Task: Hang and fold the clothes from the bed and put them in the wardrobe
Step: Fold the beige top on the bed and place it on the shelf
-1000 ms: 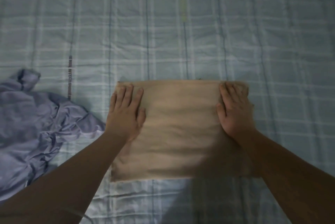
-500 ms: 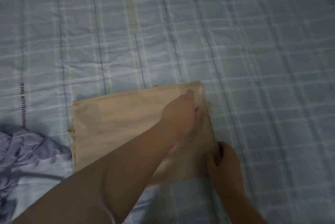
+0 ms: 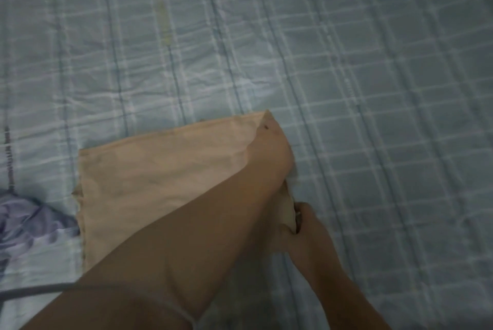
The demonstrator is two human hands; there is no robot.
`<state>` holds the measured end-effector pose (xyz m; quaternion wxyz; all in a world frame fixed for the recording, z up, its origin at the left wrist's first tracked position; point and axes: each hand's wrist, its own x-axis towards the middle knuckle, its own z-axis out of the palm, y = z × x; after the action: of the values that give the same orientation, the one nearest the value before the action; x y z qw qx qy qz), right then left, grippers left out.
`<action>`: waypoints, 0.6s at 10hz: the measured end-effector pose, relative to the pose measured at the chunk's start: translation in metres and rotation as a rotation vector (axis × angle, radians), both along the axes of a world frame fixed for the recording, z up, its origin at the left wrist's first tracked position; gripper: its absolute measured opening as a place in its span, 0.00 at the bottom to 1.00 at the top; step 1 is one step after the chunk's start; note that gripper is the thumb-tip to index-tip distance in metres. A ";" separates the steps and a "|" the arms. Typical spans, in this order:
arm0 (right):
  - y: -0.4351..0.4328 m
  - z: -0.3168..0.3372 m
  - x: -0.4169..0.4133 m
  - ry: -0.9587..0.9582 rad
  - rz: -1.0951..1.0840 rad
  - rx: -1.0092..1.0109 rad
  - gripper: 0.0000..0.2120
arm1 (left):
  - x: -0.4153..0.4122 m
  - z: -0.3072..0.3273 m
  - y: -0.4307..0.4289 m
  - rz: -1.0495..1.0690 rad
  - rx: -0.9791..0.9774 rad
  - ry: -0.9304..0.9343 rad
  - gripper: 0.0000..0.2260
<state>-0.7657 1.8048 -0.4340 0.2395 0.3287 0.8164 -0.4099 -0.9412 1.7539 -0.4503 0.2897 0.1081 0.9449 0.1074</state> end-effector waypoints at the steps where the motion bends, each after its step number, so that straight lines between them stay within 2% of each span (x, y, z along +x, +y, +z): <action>1: -0.007 0.010 -0.003 0.024 0.041 -0.083 0.23 | -0.003 0.011 -0.009 0.293 0.239 0.061 0.24; 2: -0.022 0.026 -0.006 0.096 0.044 -0.153 0.28 | -0.012 0.026 -0.030 0.335 0.404 0.009 0.13; 3: -0.047 0.046 -0.007 0.165 0.050 -0.264 0.28 | -0.019 0.044 -0.071 0.413 0.624 -0.039 0.08; 4: -0.083 0.063 -0.011 0.230 0.118 -0.354 0.27 | -0.021 0.066 -0.131 0.475 0.774 -0.095 0.10; 5: -0.131 0.071 -0.019 0.254 0.205 -0.358 0.28 | -0.022 0.084 -0.196 0.545 0.803 -0.092 0.15; 6: -0.184 0.072 -0.026 0.209 0.298 -0.341 0.32 | -0.021 0.089 -0.258 0.653 0.837 -0.101 0.16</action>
<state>-0.7915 1.6212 -0.3619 0.2637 0.1153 0.7951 -0.5338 -0.9622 1.4956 -0.3609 0.2185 -0.0908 0.7906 0.5648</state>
